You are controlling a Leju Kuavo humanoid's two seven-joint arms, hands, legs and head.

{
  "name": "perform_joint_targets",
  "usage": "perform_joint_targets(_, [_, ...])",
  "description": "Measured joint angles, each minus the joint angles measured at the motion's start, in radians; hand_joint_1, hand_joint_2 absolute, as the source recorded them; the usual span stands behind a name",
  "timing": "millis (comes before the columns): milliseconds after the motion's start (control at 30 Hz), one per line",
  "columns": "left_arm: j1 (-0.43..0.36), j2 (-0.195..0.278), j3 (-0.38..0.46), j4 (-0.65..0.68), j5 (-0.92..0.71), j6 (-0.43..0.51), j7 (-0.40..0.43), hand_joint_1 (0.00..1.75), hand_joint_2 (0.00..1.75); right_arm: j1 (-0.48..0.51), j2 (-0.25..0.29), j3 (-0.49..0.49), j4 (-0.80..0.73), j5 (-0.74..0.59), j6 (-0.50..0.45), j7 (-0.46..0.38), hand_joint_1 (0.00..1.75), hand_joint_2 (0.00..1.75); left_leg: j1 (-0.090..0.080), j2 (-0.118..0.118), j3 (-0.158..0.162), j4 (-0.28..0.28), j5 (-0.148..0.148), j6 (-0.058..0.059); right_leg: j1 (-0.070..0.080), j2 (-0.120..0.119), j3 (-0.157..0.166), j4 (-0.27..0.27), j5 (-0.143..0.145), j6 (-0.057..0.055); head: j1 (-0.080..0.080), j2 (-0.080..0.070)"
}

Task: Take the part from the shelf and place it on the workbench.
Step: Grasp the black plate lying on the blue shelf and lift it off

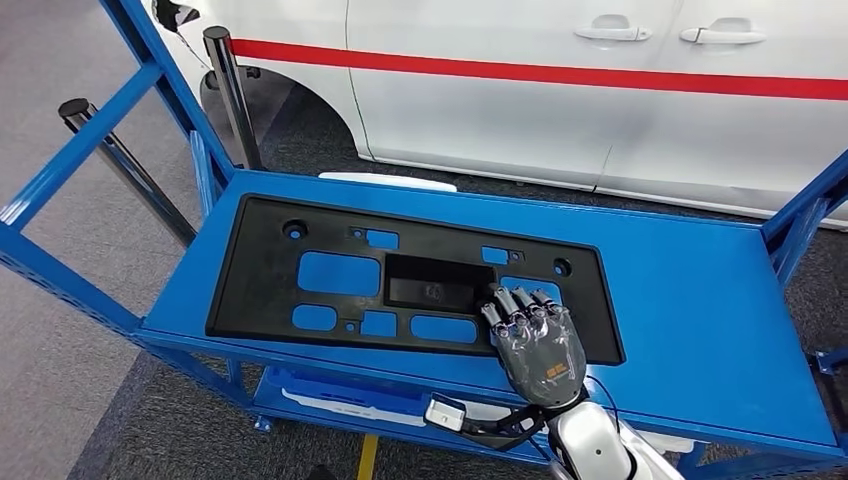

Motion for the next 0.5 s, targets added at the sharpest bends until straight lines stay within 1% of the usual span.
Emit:
perform_joint_targets(33, [-0.001,0.001,0.011,0.000,-0.007,0.009,0.009,0.00,1.75,0.000,0.000,0.004,-0.001,0.000,0.000,0.009,1.75,1.75,-0.003,0.000,0.023,-0.051,0.016,0.007,0.001,0.000,-0.001,0.000,0.000,0.003,0.000,0.000])
perform_joint_targets(67, [-0.001,0.001,0.018,0.000,-0.010,0.022,0.024,0.00,1.75,0.000,0.000,0.009,-0.001,0.000,0.000,0.019,1.75,1.75,-0.006,0.000,0.034,-0.077,0.019,0.011,0.001,0.000,-0.002,-0.001,0.001,0.006,0.000,0.000])
perform_joint_targets(133, [0.000,0.001,0.024,0.000,-0.013,0.050,0.052,0.00,1.75,0.000,0.000,0.017,0.000,0.000,-0.001,0.036,1.75,1.75,-0.009,-0.001,0.037,-0.089,0.019,0.015,-0.001,0.000,-0.003,-0.007,0.004,0.017,0.000,0.000])
perform_joint_targets(167, [0.001,0.001,0.026,0.000,-0.013,0.061,0.061,0.00,1.75,0.002,0.000,0.020,0.000,0.000,-0.002,0.041,1.75,1.75,-0.006,0.000,0.041,-0.097,0.023,0.017,-0.001,-0.001,-0.003,-0.005,0.002,0.022,0.001,0.000])
perform_joint_targets(200, [0.002,0.000,0.027,0.000,-0.013,0.069,0.065,0.00,1.75,0.005,0.000,0.022,0.001,0.000,-0.003,0.043,1.75,1.75,-0.003,0.001,0.045,-0.106,0.028,0.021,-0.001,-0.001,-0.007,0.007,-0.008,0.027,0.001,0.000])
perform_joint_targets(233, [0.002,0.000,0.028,0.000,-0.012,0.075,0.068,0.00,1.75,0.008,0.001,0.023,0.002,0.000,-0.005,0.044,1.75,1.75,0.000,0.002,0.050,-0.115,0.032,0.025,0.000,-0.001,-0.020,0.039,-0.029,0.031,0.001,0.000])
perform_joint_targets(267, [0.002,-0.001,0.028,0.000,-0.012,0.081,0.070,0.00,1.75,0.014,0.001,0.023,0.004,0.000,-0.008,0.044,1.75,1.75,0.002,0.003,0.053,-0.120,0.035,0.028,-0.001,-0.002,-0.043,0.090,-0.059,0.033,0.001,0.000])
perform_joint_targets(300, [0.002,-0.002,0.028,0.000,-0.012,0.084,0.073,0.00,1.75,0.023,0.002,0.023,0.005,0.000,-0.010,0.042,1.75,1.75,0.002,0.003,0.053,-0.121,0.035,0.030,-0.001,-0.001,-0.073,0.152,-0.090,0.035,0.002,0.000])
perform_joint_targets(333, [0.004,-0.003,0.029,0.000,-0.011,0.087,0.076,0.00,1.75,0.034,0.005,0.022,0.007,0.000,-0.013,0.039,1.75,1.75,0.001,0.003,0.053,-0.120,0.034,0.031,-0.002,-0.001,-0.101,0.210,-0.113,0.037,0.001,0.000])
perform_joint_targets(367, [0.006,-0.004,0.029,0.000,-0.010,0.089,0.078,0.00,1.75,0.046,0.007,0.021,0.009,0.000,-0.015,0.035,1.75,1.75,0.001,0.003,0.053,-0.119,0.033,0.031,-0.003,-0.002,-0.119,0.243,-0.118,0.039,0.002,0.000])
perform_joint_targets(400, [0.007,-0.004,0.029,0.000,-0.010,0.091,0.080,0.00,1.75,0.059,0.011,0.018,0.011,0.000,-0.017,0.030,1.75,1.75,0.001,0.002,0.053,-0.116,0.031,0.030,-0.005,-0.002,-0.121,0.243,-0.104,0.041,0.001,0.000])
perform_joint_targets(433, [0.009,-0.005,0.029,0.000,-0.008,0.093,0.081,0.00,1.75,0.072,0.017,0.012,0.013,0.000,-0.021,0.023,1.75,1.75,0.002,0.001,0.053,-0.112,0.028,0.028,-0.006,-0.002,-0.103,0.205,-0.074,0.042,0.002,0.000])
perform_joint_targets(467, [0.009,-0.005,0.029,0.000,-0.008,0.096,0.082,0.00,1.75,0.083,0.024,0.003,0.014,0.000,-0.025,0.016,1.75,1.75,0.003,0.001,0.053,-0.106,0.024,0.025,-0.009,-0.002,-0.073,0.141,-0.039,0.043,0.002,0.000])
perform_joint_targets(500, [0.009,-0.005,0.029,0.000,-0.007,0.097,0.082,0.00,1.75,0.093,0.032,-0.008,0.014,0.000,-0.031,0.008,1.75,1.75,0.001,0.000,0.051,-0.099,0.018,0.020,-0.009,-0.002,-0.044,0.081,-0.016,0.042,0.002,0.000])
